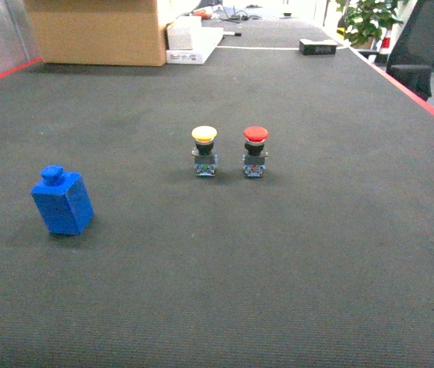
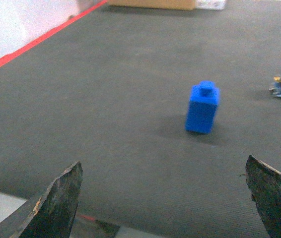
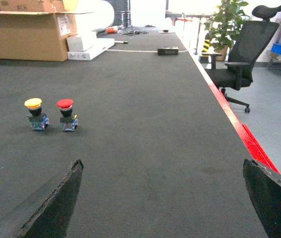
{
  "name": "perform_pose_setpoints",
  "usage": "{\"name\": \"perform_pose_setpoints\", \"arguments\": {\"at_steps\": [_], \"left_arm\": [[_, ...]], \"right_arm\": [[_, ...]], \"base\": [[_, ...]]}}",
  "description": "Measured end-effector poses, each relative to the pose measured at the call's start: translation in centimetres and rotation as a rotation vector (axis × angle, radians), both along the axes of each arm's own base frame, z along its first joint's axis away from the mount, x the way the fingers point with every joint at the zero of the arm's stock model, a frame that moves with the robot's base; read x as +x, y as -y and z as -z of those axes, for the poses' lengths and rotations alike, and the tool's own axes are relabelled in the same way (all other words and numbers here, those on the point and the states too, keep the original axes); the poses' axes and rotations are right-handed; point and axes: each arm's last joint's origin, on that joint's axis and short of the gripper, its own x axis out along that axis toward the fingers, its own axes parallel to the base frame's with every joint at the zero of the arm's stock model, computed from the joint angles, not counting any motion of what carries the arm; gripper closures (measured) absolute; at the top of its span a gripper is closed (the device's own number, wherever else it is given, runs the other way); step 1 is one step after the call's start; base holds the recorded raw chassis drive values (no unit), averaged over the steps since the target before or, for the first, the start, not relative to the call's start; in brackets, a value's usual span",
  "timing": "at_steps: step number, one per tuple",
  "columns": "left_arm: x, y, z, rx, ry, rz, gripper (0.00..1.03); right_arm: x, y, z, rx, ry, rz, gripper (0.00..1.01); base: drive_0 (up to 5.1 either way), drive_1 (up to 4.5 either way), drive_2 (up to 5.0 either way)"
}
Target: Pick blue part to blue bin on bottom shelf
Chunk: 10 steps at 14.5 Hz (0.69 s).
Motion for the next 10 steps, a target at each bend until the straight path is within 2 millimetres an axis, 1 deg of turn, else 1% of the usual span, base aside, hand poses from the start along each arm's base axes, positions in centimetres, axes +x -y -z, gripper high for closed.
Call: {"name": "perform_pose_setpoints", "arguments": {"at_steps": [1,2,3,4,5,6,7,8,9,10], "left_arm": [[0.5,0.0,0.1,0.008,-0.014,-0.069,0.05],[1.2,0.1,-0.1,0.011,-0.016,-0.089,0.05],[2.2,0.4,-0.7,0.009,-0.004,-0.071,0.05],[3.6,0.9,-1.4,-0.001,0.01,-0.012,0.05],[4.7,1.2,-1.7,-0.011,0.011,0.036,0.05],[6.4,1.5,-1.8,-0.015,0.011,0.08,0.05],[7.6,1.6,-1.6,-0.022,0.003,0.1,0.05],[12.8,2.3,0.3,-0.027,-0.038,0.143,0.05],[17.2,2.8,3.2,-0.029,-0.145,0.161,0.05],[18.1,2.8,4.0,-0.031,-0.171,0.153,0.05]], "right_arm": [[0.0,0.0,0.0,0.0,-0.001,0.002,0.03],[0.0,0.0,0.0,0.0,-0.002,0.001,0.03],[0.0,0.0,0.0,0.0,-0.002,0.0,0.03],[0.0,0.0,0.0,0.0,-0.001,0.001,0.03],[0.0,0.0,0.0,0.0,-0.002,0.001,0.03],[0.0,0.0,0.0,0.0,-0.002,0.001,0.03],[0.0,0.0,0.0,0.0,-0.002,0.001,0.03],[0.0,0.0,0.0,0.0,-0.002,0.001,0.03],[0.0,0.0,0.0,0.0,-0.002,0.001,0.03],[0.0,0.0,0.0,0.0,-0.001,0.001,0.03]], "base": [[0.0,0.0,0.0],[0.0,0.0,0.0],[0.0,0.0,0.0],[0.0,0.0,0.0],[0.0,0.0,0.0],[0.0,0.0,0.0],[0.0,0.0,0.0],[0.0,0.0,0.0],[0.0,0.0,0.0],[0.0,0.0,0.0]]}}
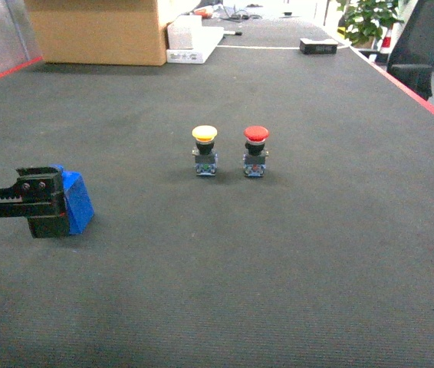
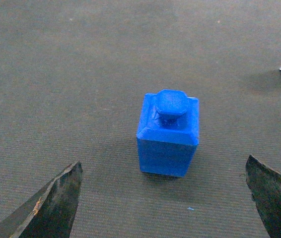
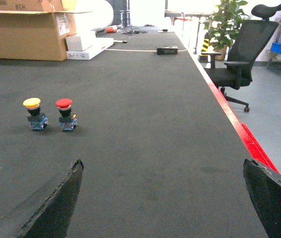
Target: Pick blue part to blue bin on bottom shelf
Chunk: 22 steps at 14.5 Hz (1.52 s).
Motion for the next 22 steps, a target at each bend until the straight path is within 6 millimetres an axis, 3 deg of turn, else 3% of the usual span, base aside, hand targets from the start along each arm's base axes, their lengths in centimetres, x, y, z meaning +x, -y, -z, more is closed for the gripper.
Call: {"name": "perform_pose_setpoints", "arguments": {"at_steps": [7,12,14,15,16,19,21,22], "left_arm": [[5.4,0.1,2.4,-0.01,-0.032,0.018,0.05],[7.0,-0.7,4.3,0.028,-0.075,-0.008,0.05],[7.1,-0.7,4.3,0.023,-0.081,0.0,0.27],[7.1,-0.7,4.3,0.016,-0.074,0.014,0.52],[7.0,-0.7,4.3,0.014,-0.067,0.018,0.58],[2.3,-1.3,2.8,0.001,-0.006,0.018,0.58],[-1.8,-2.3,0.5,0.008,0.041,-0.046,0.58],[-3.6,-2.6,-1.8,0.015,0.092,-0.071,0.59]], "right_arm": [[0.0,0.0,0.0,0.0,0.0,0.0,0.03],[0.0,0.0,0.0,0.0,0.0,0.0,0.03],[0.0,0.0,0.0,0.0,0.0,0.0,0.03],[0.0,0.0,0.0,0.0,0.0,0.0,0.03],[0.0,0.0,0.0,0.0,0.0,0.0,0.03],[0.0,0.0,0.0,0.0,0.0,0.0,0.03],[0.0,0.0,0.0,0.0,0.0,0.0,0.03],[0.0,0.0,0.0,0.0,0.0,0.0,0.03]], "base": [[0.0,0.0,0.0],[0.0,0.0,0.0],[0.0,0.0,0.0],[0.0,0.0,0.0],[0.0,0.0,0.0],[0.0,0.0,0.0],[0.0,0.0,0.0],[0.0,0.0,0.0]]}}
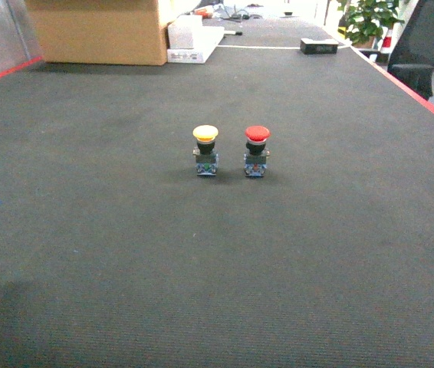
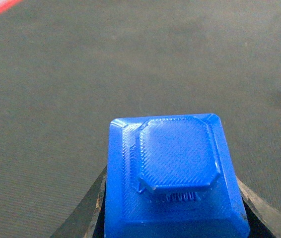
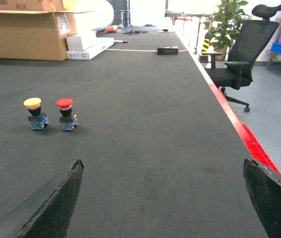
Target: Pick blue part to blue bin on bottom shelf
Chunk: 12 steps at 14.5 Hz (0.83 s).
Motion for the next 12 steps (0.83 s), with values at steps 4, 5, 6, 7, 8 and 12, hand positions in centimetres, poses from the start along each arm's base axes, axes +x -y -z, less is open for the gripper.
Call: {"name": "perform_pose_setpoints", "arguments": {"at_steps": [4,5,6,7,8,12], "left_arm": [[-6.6,1.0,-7.7,0.031,0.23,-0.029,0.59],[-8.2,1.5,-8.1,0.032,0.244,-0.034,0.59],[-9.2,1.8,-8.4,0.029,0.273,-0.04,0.59],[-9.5,1.8,-8.7,0.021,0.3,-0.035,0.59],[-9.6,1.8,-8.8,0.021,0.306,-0.042,0.59],[-9.4,1.8,-8.6,0.029,0.287,-0.049,0.59]], "right_arm": [[0.0,0.0,0.0,0.0,0.0,0.0,0.03],[0.0,0.0,0.0,0.0,0.0,0.0,0.03],[0.0,0.0,0.0,0.0,0.0,0.0,0.03],[0.0,0.0,0.0,0.0,0.0,0.0,0.03],[0.0,0.0,0.0,0.0,0.0,0.0,0.03],[0.0,0.0,0.0,0.0,0.0,0.0,0.03]], "base": [[0.0,0.0,0.0],[0.0,0.0,0.0],[0.0,0.0,0.0],[0.0,0.0,0.0],[0.0,0.0,0.0],[0.0,0.0,0.0]]}}
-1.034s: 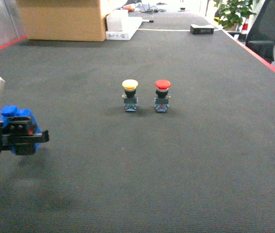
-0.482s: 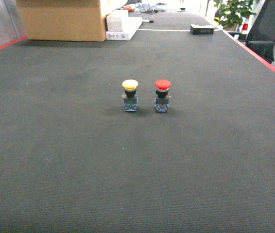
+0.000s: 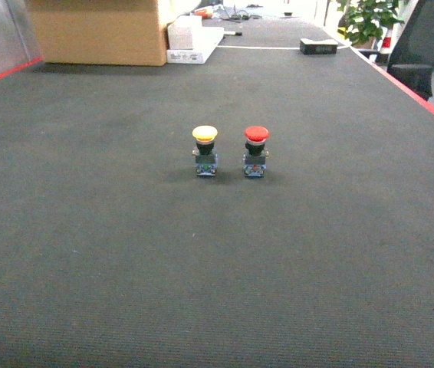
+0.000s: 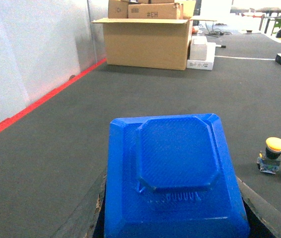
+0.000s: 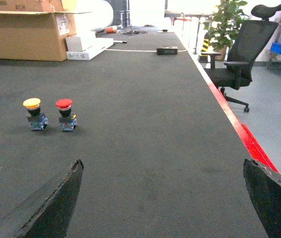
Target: Pick blue part to blue bin on bottom shelf
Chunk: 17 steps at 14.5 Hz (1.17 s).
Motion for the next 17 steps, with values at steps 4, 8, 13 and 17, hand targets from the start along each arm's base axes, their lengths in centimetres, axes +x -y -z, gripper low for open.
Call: {"name": "perform_pose_setpoints", "arguments": {"at_steps": [4,8,13,17], "left_arm": [[-0.02,-0.01,-0.02,0.0,0.001,0.0,0.59],[-0.02,-0.01,-0.03,0.0,0.002,0.0,0.59],[-0.01,0.0,0.0,0.0,0.0,0.0,0.59],[-0.05,-0.02,-0.05,0.0,0.003,-0.002,0.59]], "right_arm": [[0.0,0.0,0.0,0.0,0.0,0.0,0.03],[0.0,0.0,0.0,0.0,0.0,0.0,0.03],[0.0,0.0,0.0,0.0,0.0,0.0,0.03],[0.0,0.0,0.01,0.0,-0.001,0.0,0.03]], "base": [[0.0,0.0,0.0],[0.0,0.0,0.0],[0.0,-3.79,3.8],[-0.4,-1.13,0.3]]}}
